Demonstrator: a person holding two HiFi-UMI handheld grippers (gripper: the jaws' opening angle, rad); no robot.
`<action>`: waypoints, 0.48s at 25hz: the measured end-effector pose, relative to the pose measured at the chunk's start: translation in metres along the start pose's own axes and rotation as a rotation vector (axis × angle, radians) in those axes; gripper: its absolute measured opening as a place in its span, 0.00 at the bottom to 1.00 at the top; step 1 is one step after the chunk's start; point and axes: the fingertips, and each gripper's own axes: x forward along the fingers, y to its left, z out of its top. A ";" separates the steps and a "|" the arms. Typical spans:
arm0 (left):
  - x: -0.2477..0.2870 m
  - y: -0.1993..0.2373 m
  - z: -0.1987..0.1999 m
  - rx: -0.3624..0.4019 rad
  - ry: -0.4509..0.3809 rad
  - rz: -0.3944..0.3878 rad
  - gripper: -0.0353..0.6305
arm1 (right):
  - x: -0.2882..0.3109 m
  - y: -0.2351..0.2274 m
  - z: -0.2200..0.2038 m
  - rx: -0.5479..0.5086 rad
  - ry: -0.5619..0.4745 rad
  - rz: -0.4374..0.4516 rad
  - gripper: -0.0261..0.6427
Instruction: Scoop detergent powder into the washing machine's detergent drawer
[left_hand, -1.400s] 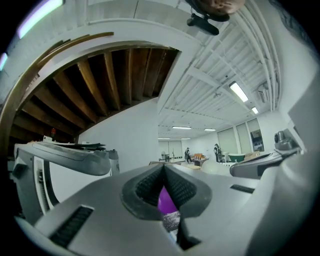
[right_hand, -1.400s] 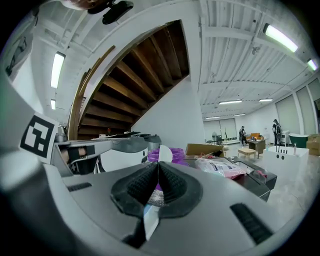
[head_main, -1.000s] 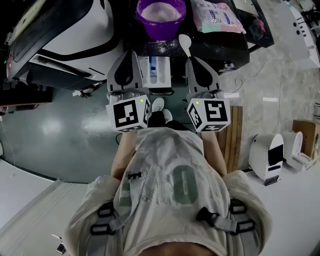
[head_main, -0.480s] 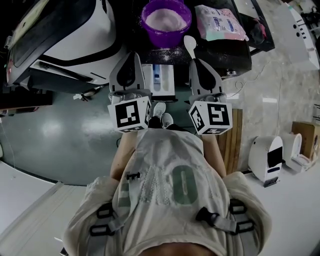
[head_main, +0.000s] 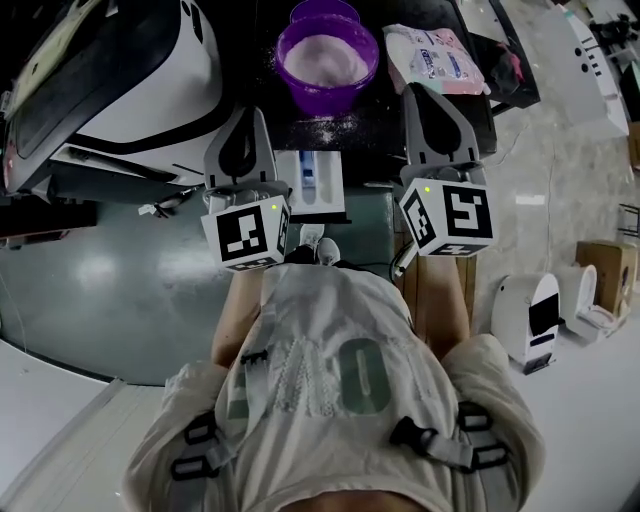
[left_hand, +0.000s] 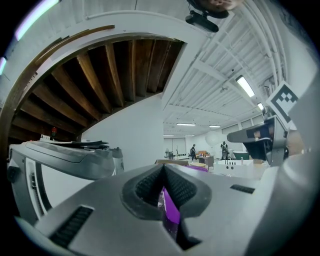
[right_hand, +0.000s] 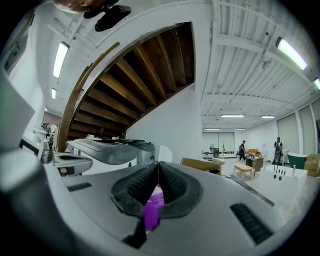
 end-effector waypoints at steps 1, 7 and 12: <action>0.004 0.002 0.001 0.002 -0.002 -0.002 0.09 | 0.005 -0.004 0.004 -0.004 -0.001 -0.002 0.06; 0.030 0.018 0.010 0.022 0.022 0.003 0.09 | 0.034 -0.010 0.016 -0.025 0.016 0.015 0.06; 0.047 0.029 0.018 0.019 0.024 0.008 0.09 | 0.058 -0.014 0.021 -0.056 0.048 0.034 0.06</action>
